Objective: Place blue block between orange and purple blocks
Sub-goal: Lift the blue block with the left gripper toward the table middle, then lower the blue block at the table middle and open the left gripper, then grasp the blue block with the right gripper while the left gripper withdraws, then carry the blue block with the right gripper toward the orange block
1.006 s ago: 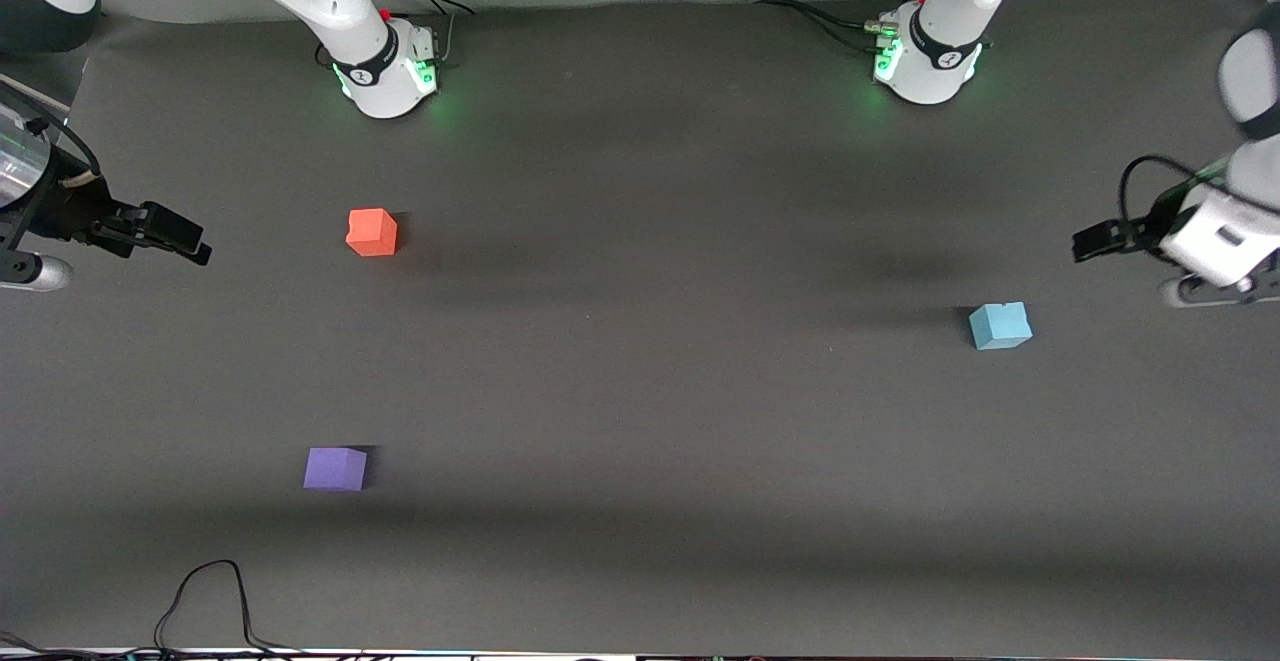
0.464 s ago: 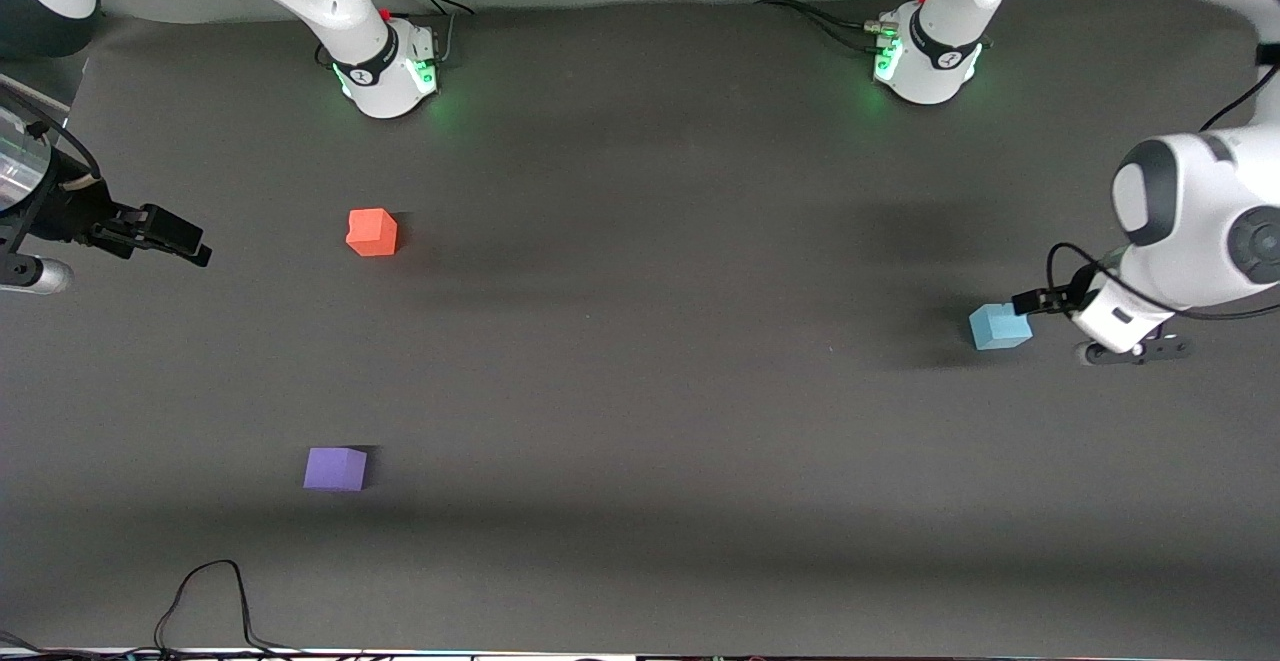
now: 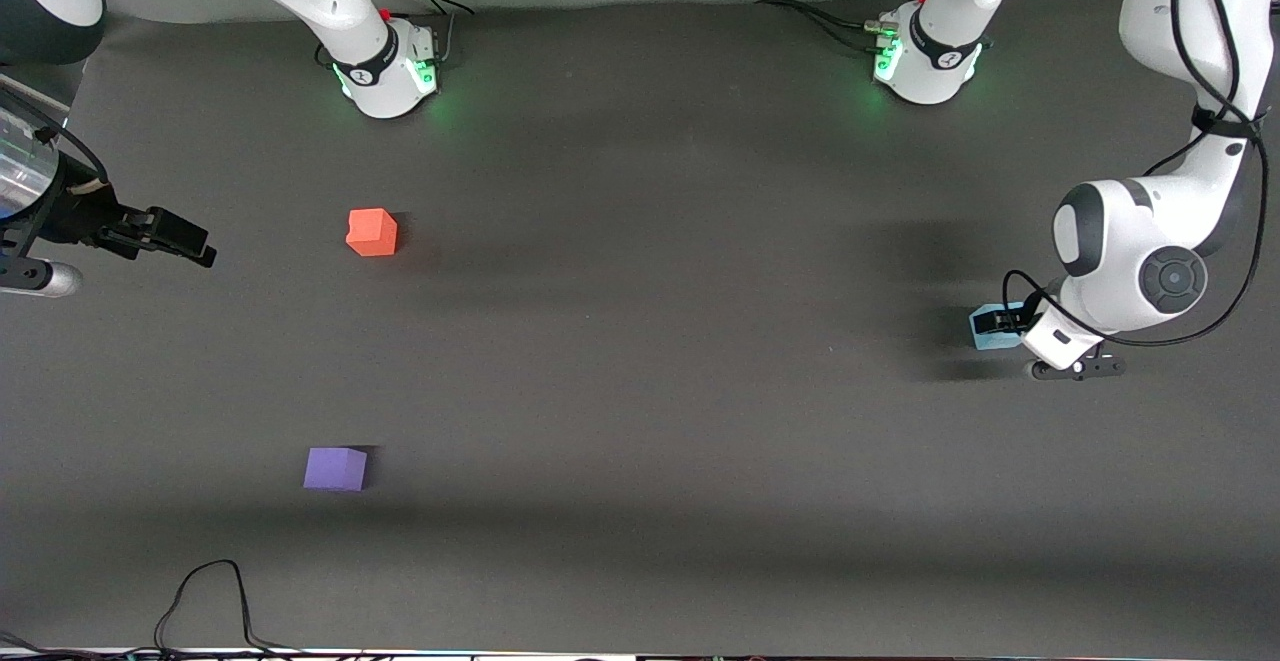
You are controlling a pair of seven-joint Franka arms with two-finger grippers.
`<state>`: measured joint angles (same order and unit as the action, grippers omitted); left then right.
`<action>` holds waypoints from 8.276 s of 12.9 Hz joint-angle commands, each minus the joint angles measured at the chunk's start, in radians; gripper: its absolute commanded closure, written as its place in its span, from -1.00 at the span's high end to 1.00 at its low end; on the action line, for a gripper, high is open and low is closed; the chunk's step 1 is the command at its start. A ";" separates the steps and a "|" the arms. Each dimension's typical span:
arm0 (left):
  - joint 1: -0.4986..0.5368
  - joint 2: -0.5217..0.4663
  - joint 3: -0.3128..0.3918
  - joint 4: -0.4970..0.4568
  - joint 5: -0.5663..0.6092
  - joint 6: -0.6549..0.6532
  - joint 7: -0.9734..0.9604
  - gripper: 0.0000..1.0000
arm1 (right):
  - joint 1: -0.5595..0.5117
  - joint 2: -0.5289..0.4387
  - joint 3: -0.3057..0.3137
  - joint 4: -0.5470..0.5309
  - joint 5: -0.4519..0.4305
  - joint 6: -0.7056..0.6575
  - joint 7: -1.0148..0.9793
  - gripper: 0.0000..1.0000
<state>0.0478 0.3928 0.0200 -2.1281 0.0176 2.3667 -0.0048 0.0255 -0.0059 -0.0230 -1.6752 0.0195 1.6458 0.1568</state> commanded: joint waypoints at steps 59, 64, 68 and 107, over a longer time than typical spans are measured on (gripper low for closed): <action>-0.194 0.046 -0.486 0.794 0.150 -0.674 -0.807 1.00 | 0.025 0.023 0.177 0.037 0.007 0.005 0.110 1.00; -0.065 -0.130 -0.266 0.726 0.059 -0.833 -0.355 1.00 | 0.024 0.167 0.443 0.179 -0.007 0.008 0.269 1.00; -0.107 -0.280 0.001 0.506 0.028 -0.738 -0.068 1.00 | 0.075 0.375 0.622 0.307 -0.111 0.020 0.447 1.00; -0.048 -0.327 -0.043 0.395 0.071 -0.690 -0.032 1.00 | 0.062 0.392 0.443 -0.038 -0.118 0.451 0.530 -0.13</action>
<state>-0.0108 0.0804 -0.0170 -1.7210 0.0742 1.6797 -0.0401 0.0857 0.5429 0.5483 -1.5949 -0.2266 2.1009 0.8246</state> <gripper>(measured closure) 0.000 0.401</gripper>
